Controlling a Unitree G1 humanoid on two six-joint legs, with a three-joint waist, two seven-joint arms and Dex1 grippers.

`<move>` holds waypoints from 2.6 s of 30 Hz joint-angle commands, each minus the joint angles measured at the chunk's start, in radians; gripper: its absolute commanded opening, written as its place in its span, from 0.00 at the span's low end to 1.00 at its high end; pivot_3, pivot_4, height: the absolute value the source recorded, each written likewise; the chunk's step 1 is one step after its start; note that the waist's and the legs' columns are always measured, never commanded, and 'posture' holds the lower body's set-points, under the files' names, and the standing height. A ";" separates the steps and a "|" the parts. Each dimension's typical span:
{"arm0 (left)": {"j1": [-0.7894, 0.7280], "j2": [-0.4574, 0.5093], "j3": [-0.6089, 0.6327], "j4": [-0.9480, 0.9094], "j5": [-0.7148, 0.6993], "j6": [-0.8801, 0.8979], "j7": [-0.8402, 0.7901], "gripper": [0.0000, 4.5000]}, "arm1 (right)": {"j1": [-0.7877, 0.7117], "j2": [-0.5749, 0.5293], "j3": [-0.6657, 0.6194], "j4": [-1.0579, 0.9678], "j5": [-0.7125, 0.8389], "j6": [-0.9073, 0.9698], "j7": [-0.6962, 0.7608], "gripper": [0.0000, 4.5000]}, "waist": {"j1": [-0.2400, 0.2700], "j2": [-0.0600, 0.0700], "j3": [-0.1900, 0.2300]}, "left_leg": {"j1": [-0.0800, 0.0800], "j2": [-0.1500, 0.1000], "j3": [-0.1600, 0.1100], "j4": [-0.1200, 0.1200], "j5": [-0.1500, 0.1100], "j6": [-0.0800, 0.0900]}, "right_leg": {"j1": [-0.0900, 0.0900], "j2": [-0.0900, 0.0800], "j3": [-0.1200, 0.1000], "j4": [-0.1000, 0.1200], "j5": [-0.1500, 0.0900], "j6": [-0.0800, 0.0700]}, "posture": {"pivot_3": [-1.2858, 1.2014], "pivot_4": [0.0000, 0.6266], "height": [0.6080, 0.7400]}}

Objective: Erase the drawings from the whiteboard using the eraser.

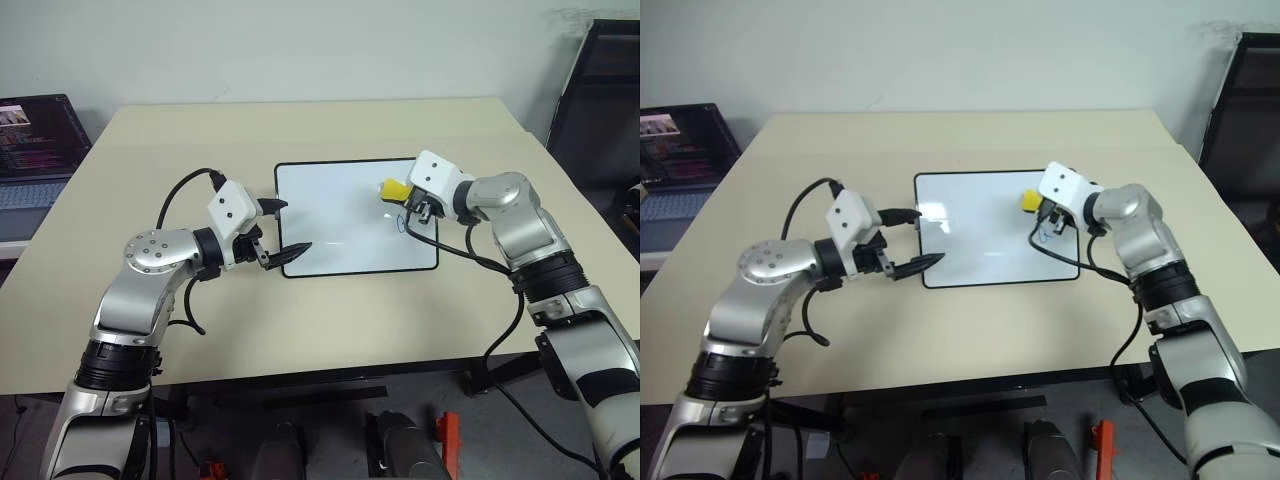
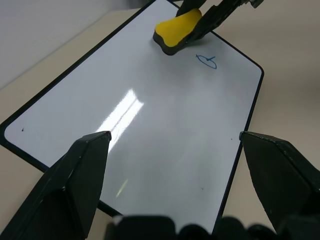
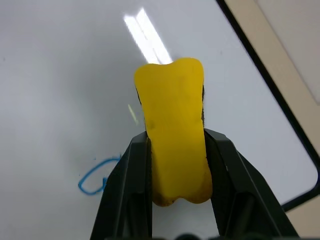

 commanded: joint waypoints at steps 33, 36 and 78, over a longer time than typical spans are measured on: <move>-0.060 -0.001 0.003 0.038 0.000 -0.053 -0.047 1.00 | 0.372 -0.470 -0.376 -0.372 0.332 0.116 0.239 0.24 | 0.047 0.000 0.000 | -0.002 -0.001 0.002 0.000 -0.001 0.000 | -0.001 -0.001 0.001 -0.002 -0.002 0.002 | 0.52 0.24 1.00; -0.056 0.002 -0.002 0.031 -0.002 -0.037 -0.049 1.00 | 0.446 -0.500 -0.374 -0.375 0.339 0.088 0.254 0.24 | 0.046 0.000 0.000 | -0.001 -0.001 0.003 0.000 -0.001 0.000 | -0.001 -0.001 0.001 -0.002 -0.005 0.006 | 0.52 0.24 1.00; -0.054 -0.006 0.006 -0.014 -0.004 -0.011 -0.013 1.00 | 0.304 -0.437 -0.323 -0.254 0.332 0.015 0.185 0.24 | 0.027 0.000 0.001 | 0.001 0.000 0.007 0.000 -0.001 0.000 | -0.001 -0.001 0.005 -0.001 -0.004 0.006 | 0.52 0.24 1.00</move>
